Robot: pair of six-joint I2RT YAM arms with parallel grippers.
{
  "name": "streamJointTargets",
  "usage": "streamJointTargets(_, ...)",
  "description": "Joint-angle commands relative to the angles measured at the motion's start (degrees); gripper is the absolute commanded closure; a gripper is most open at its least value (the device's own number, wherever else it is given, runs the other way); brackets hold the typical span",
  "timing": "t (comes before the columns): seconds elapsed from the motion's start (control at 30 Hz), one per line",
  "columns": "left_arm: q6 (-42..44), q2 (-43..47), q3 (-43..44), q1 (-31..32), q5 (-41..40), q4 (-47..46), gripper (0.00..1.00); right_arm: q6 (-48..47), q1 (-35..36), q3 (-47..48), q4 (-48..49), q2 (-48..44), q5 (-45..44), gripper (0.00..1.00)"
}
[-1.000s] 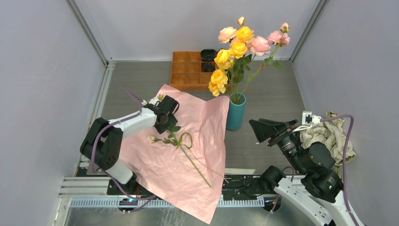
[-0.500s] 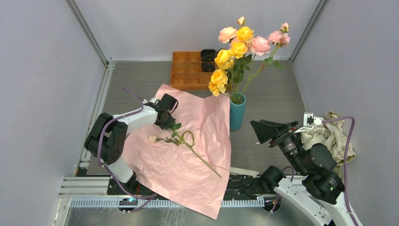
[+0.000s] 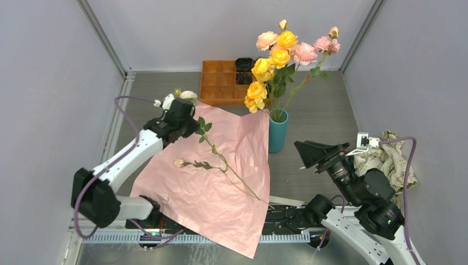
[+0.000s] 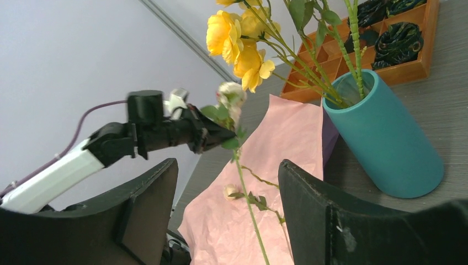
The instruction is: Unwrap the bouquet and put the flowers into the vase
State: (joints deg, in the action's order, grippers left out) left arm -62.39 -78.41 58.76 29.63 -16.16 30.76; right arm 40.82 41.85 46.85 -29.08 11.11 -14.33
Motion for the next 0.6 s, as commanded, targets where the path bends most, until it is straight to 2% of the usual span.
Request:
streamJointTargets(0.0,3.70,10.76,5.33,0.37,-2.16,-0.21,1.00,1.33,-0.16,0.21,1.92,-0.14,-0.19,0.28)
streamJointTargets(0.27,9.56,20.88,11.35,0.74,-2.45,-1.30,1.00,2.32,-0.18,0.17,1.77,-1.15,-0.14,0.28)
streamJointTargets(0.57,16.99,23.25,12.60,0.78,0.06,-7.37,1.00,2.86,-0.16,0.90,-0.63,-3.66,-0.62,0.28)
